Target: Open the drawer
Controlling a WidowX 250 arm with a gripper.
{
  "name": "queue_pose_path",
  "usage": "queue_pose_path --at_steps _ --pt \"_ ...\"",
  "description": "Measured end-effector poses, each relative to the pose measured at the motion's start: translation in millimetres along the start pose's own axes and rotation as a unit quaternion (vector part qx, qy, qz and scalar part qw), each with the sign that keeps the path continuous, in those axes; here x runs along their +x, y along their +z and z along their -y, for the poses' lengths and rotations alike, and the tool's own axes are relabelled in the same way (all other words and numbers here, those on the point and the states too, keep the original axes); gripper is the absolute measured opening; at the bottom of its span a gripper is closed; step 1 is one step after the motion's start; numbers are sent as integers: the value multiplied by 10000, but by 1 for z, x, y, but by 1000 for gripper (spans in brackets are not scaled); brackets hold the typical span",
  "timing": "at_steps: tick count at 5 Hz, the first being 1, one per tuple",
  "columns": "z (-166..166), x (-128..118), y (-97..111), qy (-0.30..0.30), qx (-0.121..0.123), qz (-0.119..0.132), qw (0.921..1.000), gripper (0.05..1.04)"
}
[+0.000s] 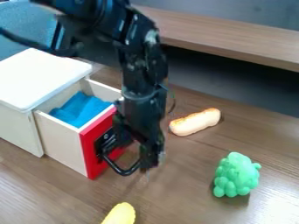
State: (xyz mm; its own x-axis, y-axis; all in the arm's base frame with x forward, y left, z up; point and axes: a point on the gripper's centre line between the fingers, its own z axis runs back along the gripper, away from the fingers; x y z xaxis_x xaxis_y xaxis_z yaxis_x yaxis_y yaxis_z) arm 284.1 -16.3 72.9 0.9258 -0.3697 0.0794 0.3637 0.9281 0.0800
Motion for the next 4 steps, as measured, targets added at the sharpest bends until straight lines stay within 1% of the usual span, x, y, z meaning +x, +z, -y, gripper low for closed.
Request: queue_pose_path --at_steps 1,2,3,4 --pt "-4 -2 27 33 -133 119 9998 1000" --pt "-9 -11 51 180 -287 276 9990 1000" --pt "-13 -22 77 343 -305 349 9983 999" --pt "-18 -37 98 606 -354 455 9965 999"
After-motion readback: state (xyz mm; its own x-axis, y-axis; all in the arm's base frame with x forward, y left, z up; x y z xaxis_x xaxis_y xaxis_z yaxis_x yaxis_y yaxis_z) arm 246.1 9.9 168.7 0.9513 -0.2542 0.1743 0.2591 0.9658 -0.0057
